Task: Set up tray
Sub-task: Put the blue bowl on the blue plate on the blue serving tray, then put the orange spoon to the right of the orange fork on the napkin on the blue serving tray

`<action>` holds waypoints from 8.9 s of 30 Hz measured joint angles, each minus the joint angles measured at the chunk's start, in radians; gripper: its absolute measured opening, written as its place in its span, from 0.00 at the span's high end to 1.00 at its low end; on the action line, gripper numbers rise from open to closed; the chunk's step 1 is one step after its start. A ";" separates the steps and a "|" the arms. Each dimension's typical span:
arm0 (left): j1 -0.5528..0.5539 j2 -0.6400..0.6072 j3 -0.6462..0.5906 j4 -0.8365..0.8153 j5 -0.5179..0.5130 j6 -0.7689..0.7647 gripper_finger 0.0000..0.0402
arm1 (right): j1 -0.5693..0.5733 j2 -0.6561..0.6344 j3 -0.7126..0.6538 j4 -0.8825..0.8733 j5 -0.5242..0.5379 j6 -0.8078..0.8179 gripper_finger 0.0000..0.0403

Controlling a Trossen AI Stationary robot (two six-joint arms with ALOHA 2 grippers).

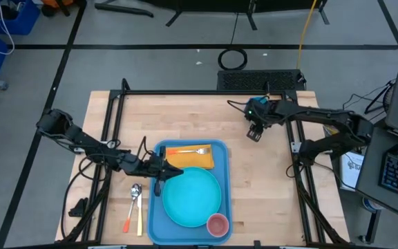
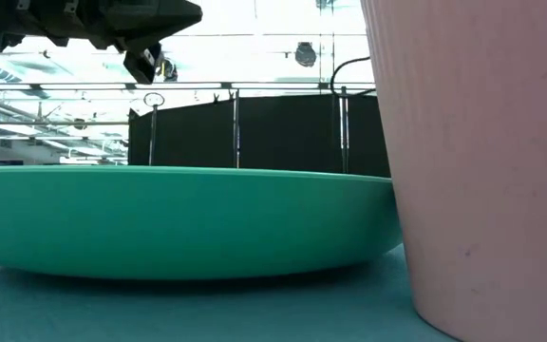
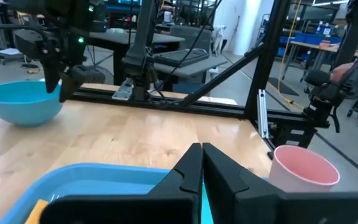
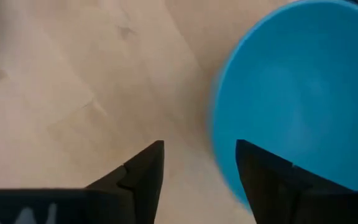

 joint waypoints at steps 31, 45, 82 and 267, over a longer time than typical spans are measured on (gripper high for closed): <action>-0.010 0.000 0.000 -0.017 0.000 -0.014 0.99 | 0.095 -0.043 0.000 0.048 0.003 -0.067 0.99; -0.011 0.000 0.000 -0.011 -0.036 -0.021 0.91 | 0.501 -0.121 0.068 0.293 -0.106 -0.026 1.00; -0.331 -0.124 0.000 0.041 -0.452 0.196 0.91 | 0.884 0.680 0.860 0.071 -0.182 -0.084 1.00; -0.352 -0.104 0.403 -1.715 -0.039 -1.716 1.00 | 1.051 -1.149 -0.917 1.188 0.082 -0.172 1.00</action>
